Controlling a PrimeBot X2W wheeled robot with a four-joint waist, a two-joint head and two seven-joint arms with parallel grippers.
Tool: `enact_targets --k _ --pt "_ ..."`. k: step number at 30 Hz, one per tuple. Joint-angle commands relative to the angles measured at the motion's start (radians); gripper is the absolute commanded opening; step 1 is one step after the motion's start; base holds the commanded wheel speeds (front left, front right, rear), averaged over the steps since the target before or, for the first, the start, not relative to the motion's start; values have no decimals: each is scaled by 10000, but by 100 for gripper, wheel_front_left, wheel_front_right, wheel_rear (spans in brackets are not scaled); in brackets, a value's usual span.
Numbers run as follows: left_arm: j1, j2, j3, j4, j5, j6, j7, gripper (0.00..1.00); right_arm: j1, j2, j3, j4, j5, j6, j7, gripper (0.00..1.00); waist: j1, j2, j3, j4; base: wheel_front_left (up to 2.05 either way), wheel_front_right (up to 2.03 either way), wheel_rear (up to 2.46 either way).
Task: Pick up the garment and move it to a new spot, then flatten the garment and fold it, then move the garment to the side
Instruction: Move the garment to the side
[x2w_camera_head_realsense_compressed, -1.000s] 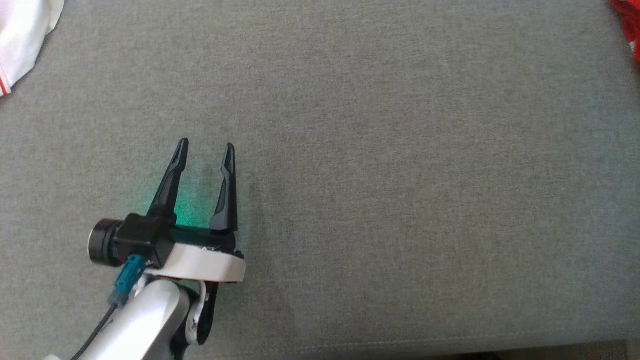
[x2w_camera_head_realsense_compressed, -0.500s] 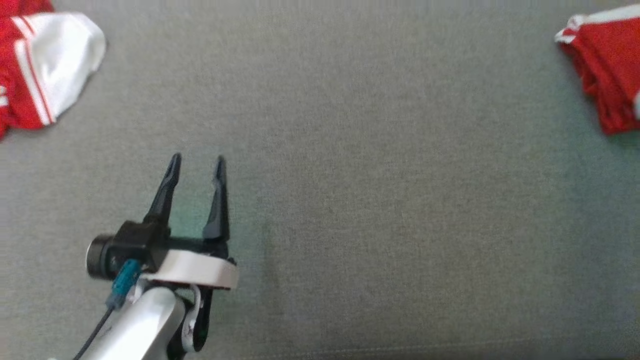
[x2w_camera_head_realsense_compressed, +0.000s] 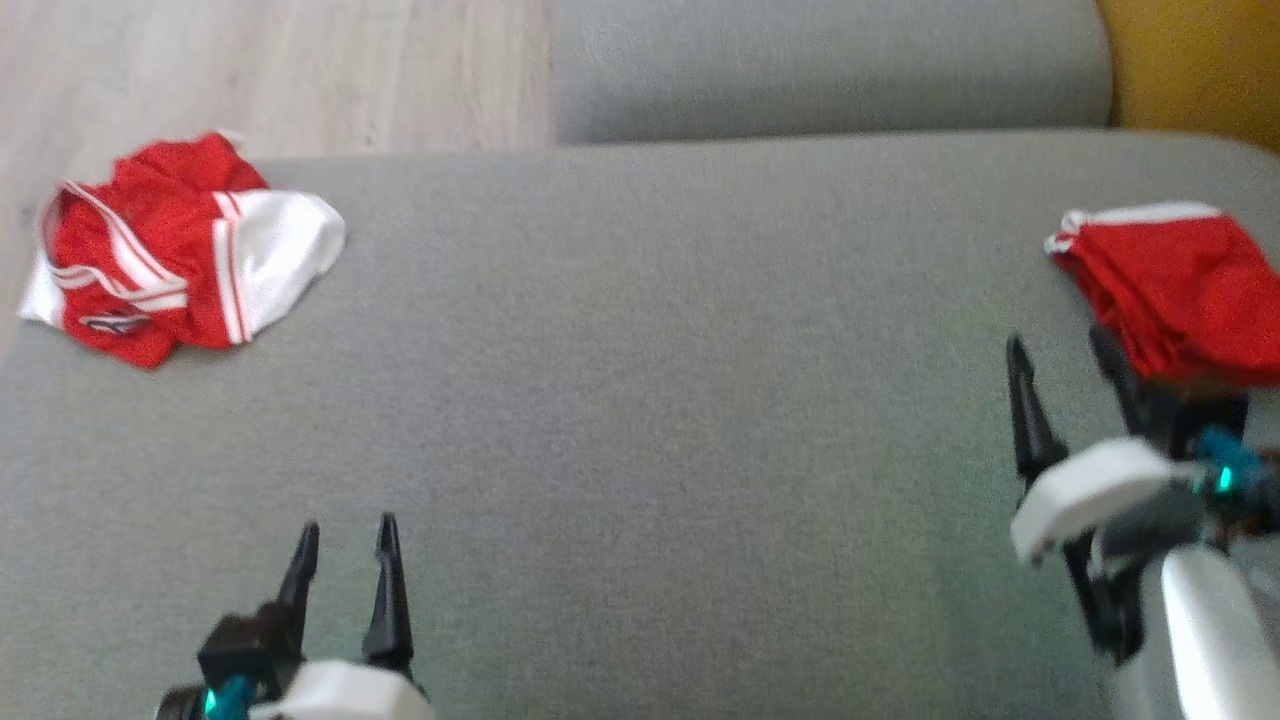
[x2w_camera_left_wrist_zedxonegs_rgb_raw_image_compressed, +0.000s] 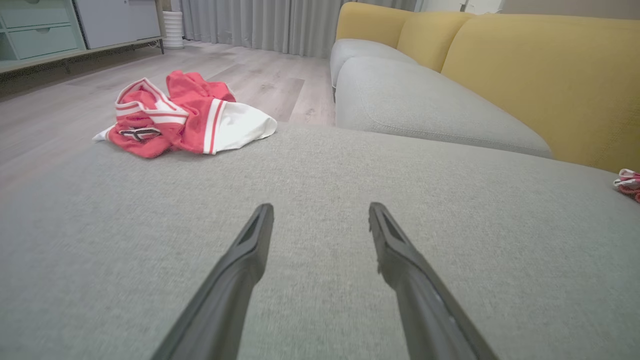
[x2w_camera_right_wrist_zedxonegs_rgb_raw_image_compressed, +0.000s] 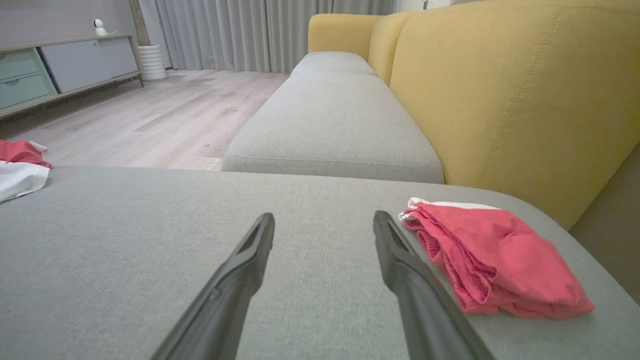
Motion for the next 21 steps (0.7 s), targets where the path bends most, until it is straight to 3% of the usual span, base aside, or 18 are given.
enact_targets --k 1,12,21 --pt "-192 188 400 -210 -41 -22 -136 100 15 63 241 -458 67 73 -313 100 5 -1 -519 363 0 0 0" --pt "438 299 249 4 -138 -156 -87 100 2184 142 489 -846 1167 73 -1464 100 5 -1 -969 762 0 0 0" --pt "297 313 181 -12 -168 -203 23 100 2714 143 646 -820 1292 73 -1812 100 5 -1 -1100 658 0 0 0"
